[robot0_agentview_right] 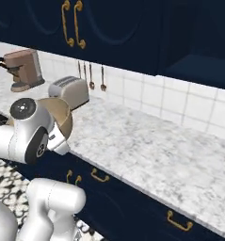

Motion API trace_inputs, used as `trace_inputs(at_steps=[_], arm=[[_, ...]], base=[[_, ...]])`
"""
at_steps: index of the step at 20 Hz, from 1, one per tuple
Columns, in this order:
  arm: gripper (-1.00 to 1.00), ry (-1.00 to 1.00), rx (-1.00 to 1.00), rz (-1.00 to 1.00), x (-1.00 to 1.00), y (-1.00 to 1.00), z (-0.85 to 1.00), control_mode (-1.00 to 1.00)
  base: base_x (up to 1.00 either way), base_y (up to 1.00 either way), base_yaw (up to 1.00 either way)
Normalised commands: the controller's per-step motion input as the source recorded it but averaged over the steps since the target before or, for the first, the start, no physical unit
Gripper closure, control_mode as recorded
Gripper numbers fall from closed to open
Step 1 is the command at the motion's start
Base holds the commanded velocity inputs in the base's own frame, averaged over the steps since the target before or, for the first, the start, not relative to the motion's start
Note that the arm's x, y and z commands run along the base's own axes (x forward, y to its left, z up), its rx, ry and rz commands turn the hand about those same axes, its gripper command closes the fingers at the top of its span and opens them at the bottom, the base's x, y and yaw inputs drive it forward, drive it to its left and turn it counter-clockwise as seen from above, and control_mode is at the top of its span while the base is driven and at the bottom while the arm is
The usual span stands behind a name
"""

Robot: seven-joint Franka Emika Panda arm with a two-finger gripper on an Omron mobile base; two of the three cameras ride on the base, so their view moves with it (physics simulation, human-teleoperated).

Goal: Open the cabinet, pick up the bread from the cabinet and place it in the basket. Then move the basket to the dining counter.

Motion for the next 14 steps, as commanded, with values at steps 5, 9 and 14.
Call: trace_inputs(at_steps=[5, 9, 14], arm=[[1.00, 0.00, 0.00, 0.00, 0.00, 0.00, 0.00, 1.00], [1.00, 0.00, 0.00, 0.00, 0.00, 0.00, 0.00, 1.00], [1.00, 0.00, 0.00, 0.00, 0.00, 0.00, 0.00, 1.00]], base=[[-0.07, 0.36, 0.91], [0.00, 0.21, 0.96], [0.00, 0.08, 1.00]])
